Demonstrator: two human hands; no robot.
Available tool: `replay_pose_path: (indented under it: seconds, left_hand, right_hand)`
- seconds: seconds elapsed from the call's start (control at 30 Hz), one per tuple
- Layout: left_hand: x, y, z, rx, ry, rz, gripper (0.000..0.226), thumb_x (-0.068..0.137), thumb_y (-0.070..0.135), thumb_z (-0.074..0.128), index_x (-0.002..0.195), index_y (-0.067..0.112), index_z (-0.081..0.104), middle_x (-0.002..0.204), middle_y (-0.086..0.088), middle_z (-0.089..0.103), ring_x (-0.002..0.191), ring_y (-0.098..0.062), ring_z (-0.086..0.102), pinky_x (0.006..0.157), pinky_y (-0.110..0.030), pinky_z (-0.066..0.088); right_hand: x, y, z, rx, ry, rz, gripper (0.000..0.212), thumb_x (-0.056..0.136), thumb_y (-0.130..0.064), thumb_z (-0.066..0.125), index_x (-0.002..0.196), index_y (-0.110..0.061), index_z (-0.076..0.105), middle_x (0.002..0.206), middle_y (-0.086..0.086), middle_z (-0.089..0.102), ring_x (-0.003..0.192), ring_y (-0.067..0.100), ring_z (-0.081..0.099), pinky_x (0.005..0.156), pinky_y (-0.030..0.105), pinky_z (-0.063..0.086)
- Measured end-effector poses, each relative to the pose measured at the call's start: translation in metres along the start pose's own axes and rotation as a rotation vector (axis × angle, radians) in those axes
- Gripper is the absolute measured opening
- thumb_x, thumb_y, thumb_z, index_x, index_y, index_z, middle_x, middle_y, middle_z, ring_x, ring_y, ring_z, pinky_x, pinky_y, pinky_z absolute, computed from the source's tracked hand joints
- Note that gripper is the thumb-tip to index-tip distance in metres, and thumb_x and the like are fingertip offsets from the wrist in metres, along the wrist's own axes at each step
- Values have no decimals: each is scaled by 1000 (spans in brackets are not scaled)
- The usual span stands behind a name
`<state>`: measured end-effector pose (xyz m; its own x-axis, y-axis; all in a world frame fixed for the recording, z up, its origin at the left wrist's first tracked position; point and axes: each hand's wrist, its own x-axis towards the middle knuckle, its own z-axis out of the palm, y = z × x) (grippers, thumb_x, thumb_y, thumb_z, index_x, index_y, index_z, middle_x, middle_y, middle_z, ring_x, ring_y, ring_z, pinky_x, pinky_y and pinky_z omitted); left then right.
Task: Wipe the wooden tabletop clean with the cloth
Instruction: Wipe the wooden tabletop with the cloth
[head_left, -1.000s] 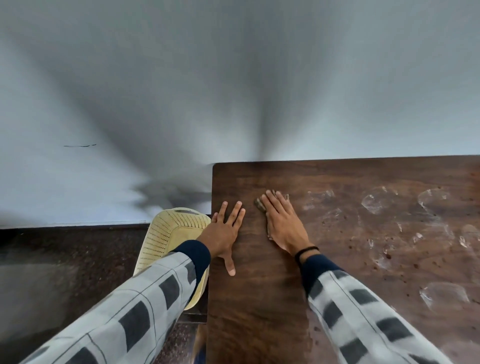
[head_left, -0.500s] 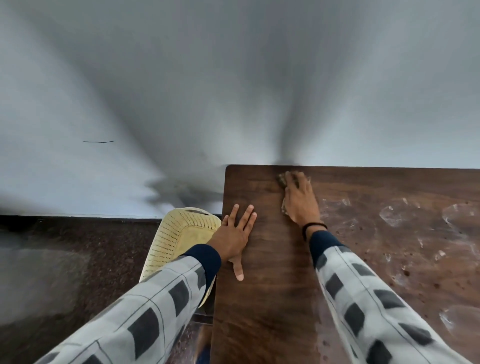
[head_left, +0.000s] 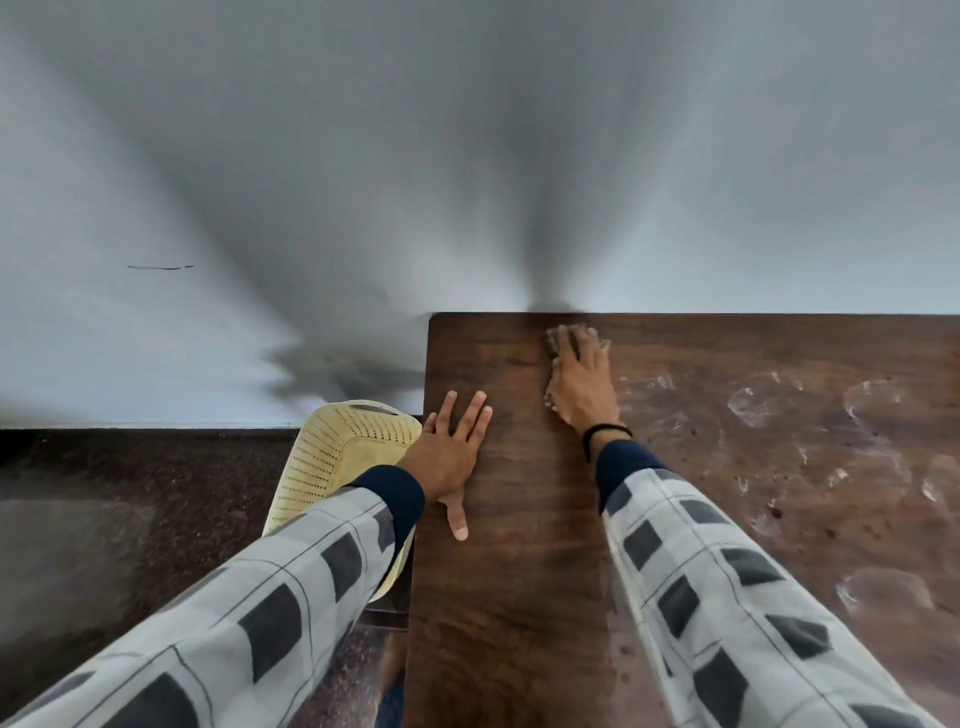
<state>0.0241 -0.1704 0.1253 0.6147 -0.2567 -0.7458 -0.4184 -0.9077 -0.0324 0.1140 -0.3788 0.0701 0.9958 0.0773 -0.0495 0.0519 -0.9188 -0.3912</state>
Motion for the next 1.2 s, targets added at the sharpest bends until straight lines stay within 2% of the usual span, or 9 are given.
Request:
replay_pose_path:
  seconds: [0.17, 0.27, 0.37, 0.53, 0.63, 0.73, 0.9, 1.1, 1.2]
  left_hand:
    - [1, -3, 3, -38, 9, 5, 175, 42, 65, 92, 144, 11, -40, 138, -5, -57, 138, -44, -40, 122, -59, 1]
    - [3, -2, 3, -32, 1, 1, 175, 43, 66, 91, 143, 11, -41, 137, -5, -58, 138, -45, -40, 122, -59, 3]
    - [1, -1, 3, -19, 6, -6, 175, 42, 68, 90, 144, 12, -40, 143, -6, -56, 137, -44, -41, 122, -58, 0]
    - [3, -1, 3, -29, -13, -13, 176, 41, 66, 91, 144, 13, -42, 142, -4, -57, 137, -43, -41, 121, -56, -3]
    - [4, -2, 2, -34, -20, -15, 176, 40, 68, 90, 141, 14, -44, 143, -4, -57, 137, -43, -42, 121, -57, -2]
    - [1, -2, 3, -26, -4, -6, 175, 39, 72, 88, 139, 14, -44, 145, -5, -55, 138, -44, -40, 122, -57, 0]
    - [0, -3, 2, -35, -26, -3, 175, 41, 71, 89, 144, 14, -41, 146, -5, -54, 137, -43, -41, 122, -57, 0]
    - [0, 0, -2, -55, -47, -8, 176, 40, 71, 89, 143, 15, -42, 144, -4, -56, 136, -41, -43, 122, -58, -1]
    - [0, -2, -1, -58, -59, -14, 177, 39, 71, 89, 143, 16, -42, 145, -3, -55, 136, -41, -43, 122, -58, 0]
  right_hand:
    - [-109, 12, 0, -37, -84, -335, 53, 105, -23, 32, 156, -10, 31, 161, 10, 29, 153, 30, 17, 125, 47, 18]
    - [-92, 33, -6, -35, -46, -211, 56, 104, -29, 22, 156, -8, 32, 162, 13, 29, 152, 33, 19, 124, 47, 19]
    - [-66, 13, 0, -14, 18, 19, 60, 102, -31, 15, 157, -9, 28, 165, 12, 21, 154, 31, 12, 126, 44, 7]
    - [-135, 24, 3, -86, -82, -319, 54, 106, -26, 24, 159, -14, 22, 167, 5, 16, 155, 23, 6, 126, 43, 11]
    - [-114, 42, -5, -54, -49, -186, 56, 104, -28, 21, 157, -11, 28, 165, 8, 21, 154, 27, 13, 125, 38, 7]
    - [-108, 16, 0, -21, 13, -12, 55, 104, -25, 21, 156, -8, 30, 165, 12, 23, 153, 31, 15, 125, 45, 12]
    - [-210, 30, -3, -53, -93, -319, 55, 105, -26, 28, 159, -13, 25, 167, 6, 19, 155, 20, 5, 126, 39, 12]
    - [-184, 29, 5, -63, 27, 0, 53, 105, -16, 36, 156, -7, 28, 165, 13, 23, 153, 32, 16, 123, 49, 20]
    - [-237, 19, 10, -46, -35, -209, 55, 105, -16, 40, 158, -10, 27, 166, 9, 21, 155, 26, 9, 125, 43, 14]
